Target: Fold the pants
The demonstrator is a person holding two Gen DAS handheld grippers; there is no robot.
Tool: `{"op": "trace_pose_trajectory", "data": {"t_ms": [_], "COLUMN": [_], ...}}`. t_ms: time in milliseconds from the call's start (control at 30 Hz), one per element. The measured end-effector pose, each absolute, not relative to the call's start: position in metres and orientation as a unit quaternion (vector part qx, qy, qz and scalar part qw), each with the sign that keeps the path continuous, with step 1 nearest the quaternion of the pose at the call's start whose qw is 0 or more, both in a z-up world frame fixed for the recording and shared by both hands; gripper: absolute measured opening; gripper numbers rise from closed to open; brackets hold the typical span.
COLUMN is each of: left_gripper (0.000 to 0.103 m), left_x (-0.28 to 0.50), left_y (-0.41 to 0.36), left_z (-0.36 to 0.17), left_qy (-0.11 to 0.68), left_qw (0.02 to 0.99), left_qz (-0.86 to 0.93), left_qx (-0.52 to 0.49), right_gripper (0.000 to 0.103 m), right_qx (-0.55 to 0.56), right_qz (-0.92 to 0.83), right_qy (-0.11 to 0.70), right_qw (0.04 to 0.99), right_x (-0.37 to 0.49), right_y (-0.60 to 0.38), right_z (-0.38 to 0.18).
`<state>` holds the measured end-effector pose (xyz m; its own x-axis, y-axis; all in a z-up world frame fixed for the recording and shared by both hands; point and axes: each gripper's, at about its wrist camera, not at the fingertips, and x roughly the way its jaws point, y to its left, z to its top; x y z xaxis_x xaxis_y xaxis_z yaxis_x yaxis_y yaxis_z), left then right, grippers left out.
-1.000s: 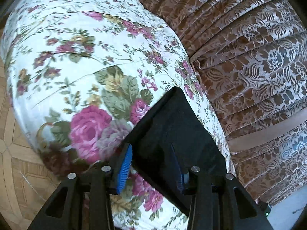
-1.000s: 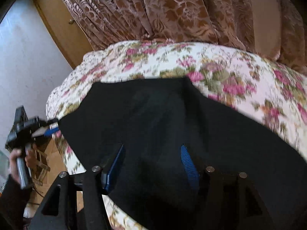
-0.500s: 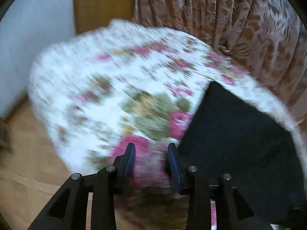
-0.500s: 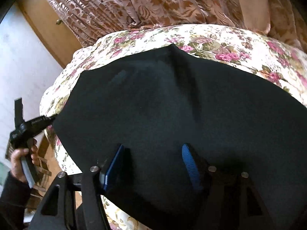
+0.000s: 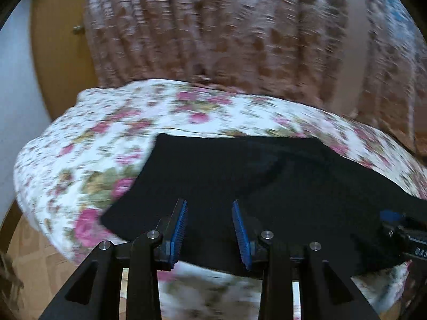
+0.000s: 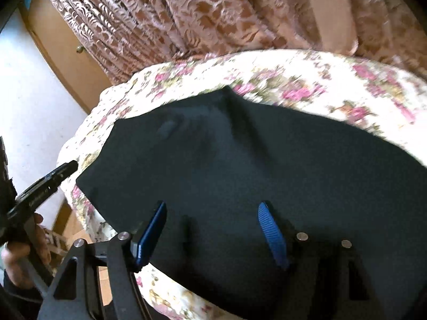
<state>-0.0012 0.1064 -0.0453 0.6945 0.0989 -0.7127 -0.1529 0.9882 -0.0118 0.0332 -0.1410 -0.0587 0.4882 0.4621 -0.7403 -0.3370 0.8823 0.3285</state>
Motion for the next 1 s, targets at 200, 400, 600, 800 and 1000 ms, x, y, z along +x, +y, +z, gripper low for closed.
{"op": "trace_pose_trajectory", "data": {"t_ms": [200, 400, 600, 800, 1000], "left_gripper": [0.035, 0.035, 0.035, 0.035, 0.035], "left_x": [0.005, 0.008, 0.012, 0.015, 0.018], "left_y": [0.055, 0.021, 0.000, -0.019, -0.041], "left_z": [-0.060, -0.064, -0.063, -0.064, -0.067], "left_qy": [0.412, 0.422, 0.428, 0.433, 0.438], "left_qw": [0.911, 0.906, 0.903, 0.899, 0.895], "left_qz": [0.004, -0.027, -0.043, -0.058, -0.080], "left_qx": [-0.027, -0.011, -0.001, 0.013, 0.029], "right_gripper": [0.072, 0.072, 0.072, 0.072, 0.072], "right_qx": [0.023, 0.017, 0.005, -0.013, -0.010], "right_qz": [0.120, 0.064, 0.028, 0.003, -0.011], "right_qy": [0.425, 0.422, 0.411, 0.396, 0.395], "right_qw": [0.897, 0.904, 0.911, 0.918, 0.918], "right_x": [0.020, 0.013, 0.003, -0.006, -0.007], "right_y": [-0.166, -0.194, -0.211, -0.224, -0.239], "right_z": [-0.041, -0.041, -0.038, -0.032, -0.032]}}
